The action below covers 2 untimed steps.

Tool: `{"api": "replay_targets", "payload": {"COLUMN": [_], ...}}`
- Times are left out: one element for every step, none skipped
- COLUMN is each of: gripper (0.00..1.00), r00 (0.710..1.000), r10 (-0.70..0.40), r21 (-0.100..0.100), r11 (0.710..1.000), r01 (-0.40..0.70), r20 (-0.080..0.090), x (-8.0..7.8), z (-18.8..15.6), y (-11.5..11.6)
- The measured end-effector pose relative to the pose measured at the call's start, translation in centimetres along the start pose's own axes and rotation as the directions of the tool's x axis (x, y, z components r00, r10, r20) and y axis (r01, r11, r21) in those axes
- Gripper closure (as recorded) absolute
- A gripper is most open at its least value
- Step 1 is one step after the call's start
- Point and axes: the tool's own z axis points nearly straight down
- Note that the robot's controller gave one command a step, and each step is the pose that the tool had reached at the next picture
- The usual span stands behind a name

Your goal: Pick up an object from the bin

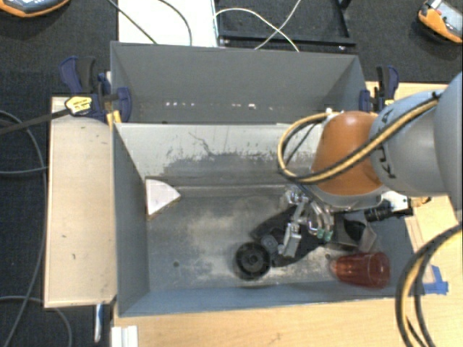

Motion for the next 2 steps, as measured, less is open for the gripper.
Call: {"api": "replay_targets", "payload": {"gripper": [0.0,0.0], "r00": [0.92,1.0], "r10": [-0.391,0.001], "r21": [0.0,-0.001], "r11": [0.92,1.0], "r01": [0.391,-0.001], "r20": [0.01,0.004], "x": [0.5,-0.1], "z": [-0.1,-0.1], "y": [1.9,0.0]}}
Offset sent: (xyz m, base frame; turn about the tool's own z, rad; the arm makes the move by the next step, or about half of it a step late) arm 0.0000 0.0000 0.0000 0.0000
